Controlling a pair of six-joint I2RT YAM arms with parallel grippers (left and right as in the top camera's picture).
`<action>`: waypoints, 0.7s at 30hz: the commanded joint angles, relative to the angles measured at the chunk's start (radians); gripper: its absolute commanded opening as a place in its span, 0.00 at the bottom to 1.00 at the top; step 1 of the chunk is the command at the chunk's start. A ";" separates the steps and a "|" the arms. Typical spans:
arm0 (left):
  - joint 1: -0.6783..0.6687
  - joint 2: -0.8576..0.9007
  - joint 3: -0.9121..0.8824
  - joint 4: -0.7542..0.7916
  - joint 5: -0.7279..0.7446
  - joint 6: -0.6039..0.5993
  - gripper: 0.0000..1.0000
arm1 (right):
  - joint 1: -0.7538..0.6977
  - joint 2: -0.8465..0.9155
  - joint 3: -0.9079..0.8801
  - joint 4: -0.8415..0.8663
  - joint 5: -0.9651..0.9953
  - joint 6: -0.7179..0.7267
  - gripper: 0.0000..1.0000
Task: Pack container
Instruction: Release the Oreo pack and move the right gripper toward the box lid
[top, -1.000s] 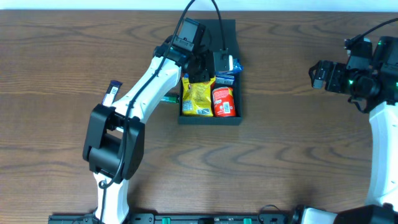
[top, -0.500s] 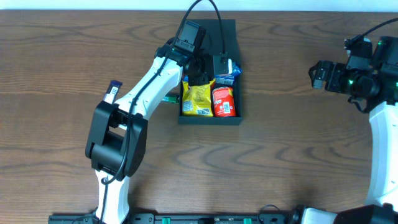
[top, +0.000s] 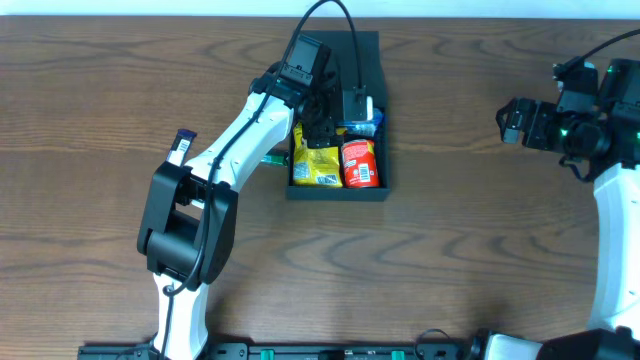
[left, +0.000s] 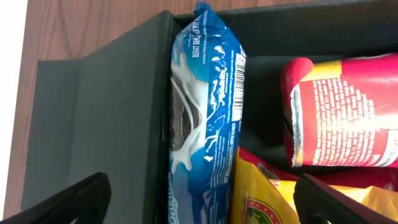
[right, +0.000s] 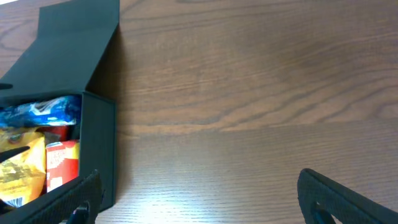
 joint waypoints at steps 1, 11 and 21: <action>0.002 -0.042 0.001 0.002 -0.004 -0.014 0.95 | 0.008 -0.001 -0.006 -0.004 0.003 -0.016 0.99; 0.002 -0.185 0.008 0.003 -0.003 -0.099 0.79 | 0.008 -0.001 -0.006 -0.004 0.003 -0.016 0.99; 0.008 -0.232 0.008 -0.002 -0.317 -0.354 0.06 | 0.049 0.027 -0.006 0.046 -0.074 -0.010 0.01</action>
